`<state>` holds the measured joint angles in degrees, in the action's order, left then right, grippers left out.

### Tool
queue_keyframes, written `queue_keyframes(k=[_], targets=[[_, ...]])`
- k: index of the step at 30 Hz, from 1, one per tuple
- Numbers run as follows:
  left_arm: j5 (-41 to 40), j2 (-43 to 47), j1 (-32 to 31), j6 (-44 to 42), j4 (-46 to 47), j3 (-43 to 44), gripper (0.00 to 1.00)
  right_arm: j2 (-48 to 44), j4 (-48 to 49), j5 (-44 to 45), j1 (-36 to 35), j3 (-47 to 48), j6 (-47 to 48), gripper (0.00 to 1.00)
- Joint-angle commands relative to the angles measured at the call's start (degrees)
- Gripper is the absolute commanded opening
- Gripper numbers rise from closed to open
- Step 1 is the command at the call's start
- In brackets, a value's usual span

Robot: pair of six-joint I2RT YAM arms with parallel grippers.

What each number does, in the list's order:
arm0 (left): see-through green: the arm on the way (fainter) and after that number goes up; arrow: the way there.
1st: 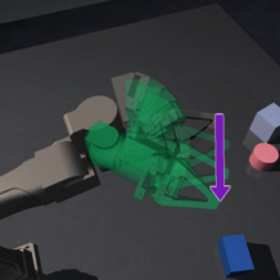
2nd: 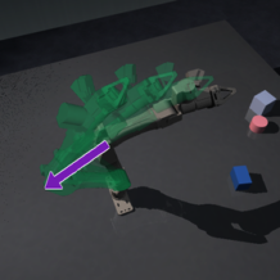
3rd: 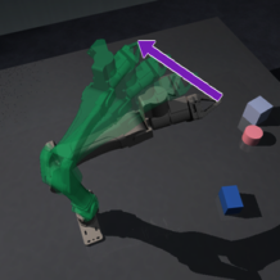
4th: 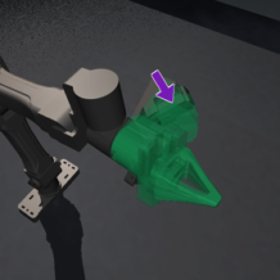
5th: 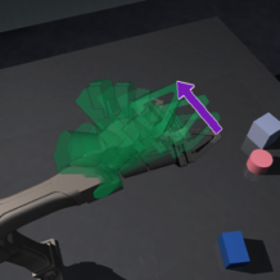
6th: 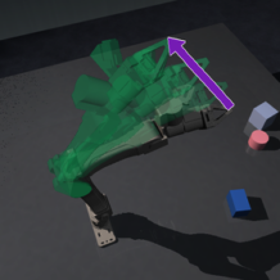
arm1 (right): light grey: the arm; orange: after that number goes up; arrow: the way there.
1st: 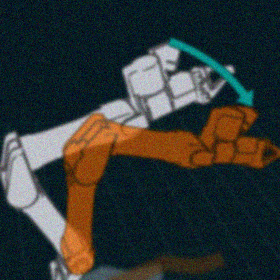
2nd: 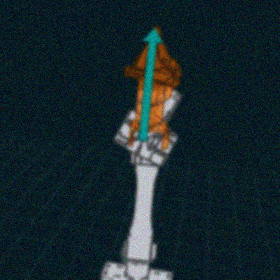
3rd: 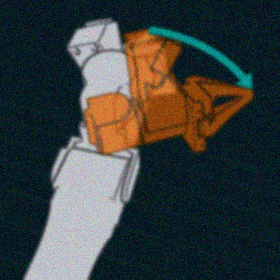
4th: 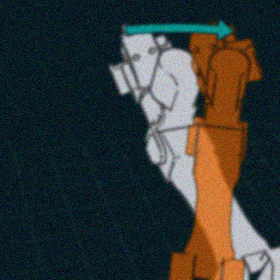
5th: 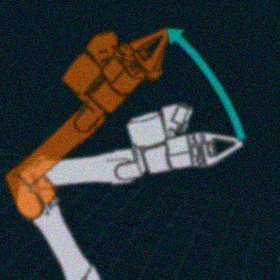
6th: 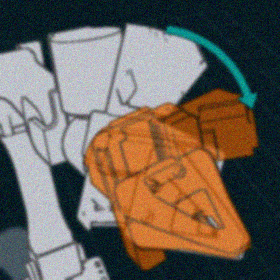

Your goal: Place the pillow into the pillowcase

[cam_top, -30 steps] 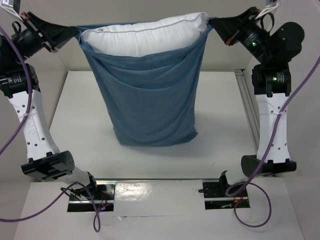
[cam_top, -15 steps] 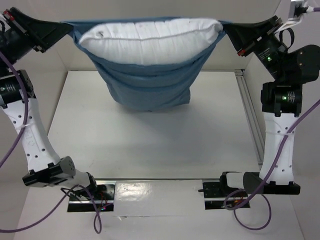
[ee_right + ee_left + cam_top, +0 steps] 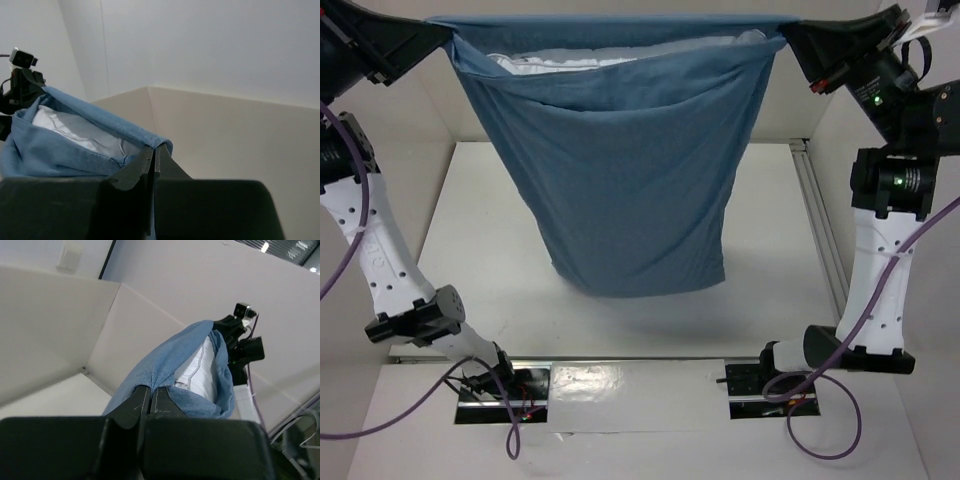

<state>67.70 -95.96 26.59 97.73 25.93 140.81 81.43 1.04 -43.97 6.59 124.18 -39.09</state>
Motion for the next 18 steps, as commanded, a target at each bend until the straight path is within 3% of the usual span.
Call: queue_keyframes(k=[1,2,5,7,8,9,10,11,12,14,16,17,18], targets=[[-10.2,8.5,2.5,-0.8,4.7,-11.4,0.0,-5.6,11.0,9.9,3.2,-11.4,-1.3,0.0],[-10.2,9.4,2.5,-1.5,4.7,-16.5,0.0,-6.1,13.4,9.3,4.0,-11.6,-3.8,0.0],[-8.6,2.7,4.4,2.6,3.6,-1.9,0.0,-0.8,4.1,10.2,4.8,7.4,0.5,0.0],[-8.6,3.2,4.4,0.7,3.6,-3.8,0.0,-2.3,6.8,9.7,4.8,1.6,0.5,0.0],[-9.4,7.6,2.2,-1.0,1.8,-13.7,0.0,-4.6,8.3,9.7,4.8,-3.7,0.0,0.0],[-10.5,8.7,2.2,-2.1,2.4,-17.0,0.0,-4.6,9.7,9.6,4.8,-10.2,-1.8,0.0],[-10.5,7.7,2.2,-0.8,3.2,-16.3,0.0,-3.7,12.0,8.2,5.5,-9.3,-4.0,0.0],[-9.6,5.3,3.5,1.9,6.0,-7.8,0.0,-1.5,10.6,8.2,5.5,-5.5,-4.1,0.0],[-9.6,-0.3,4.7,8.3,7.7,-2.4,0.0,-0.1,7.8,11.4,6.2,6.3,-0.5,0.0],[-10.5,-4.1,7.9,12.2,8.5,8.0,0.0,0.9,7.7,11.4,6.2,11.4,-1.3,0.0],[-10.0,-0.1,7.1,9.6,9.1,1.3,0.0,-2.1,10.2,12.2,6.2,2.1,-1.3,0.0],[-9.3,3.3,4.2,6.9,8.4,-12.5,0.0,-4.4,11.2,11.6,6.2,-8.4,-2.6,0.0],[-10.1,6.3,2.6,-1.2,5.6,-17.3,0.0,-4.4,12.8,9.5,6.2,-12.0,-4.1,0.0]])
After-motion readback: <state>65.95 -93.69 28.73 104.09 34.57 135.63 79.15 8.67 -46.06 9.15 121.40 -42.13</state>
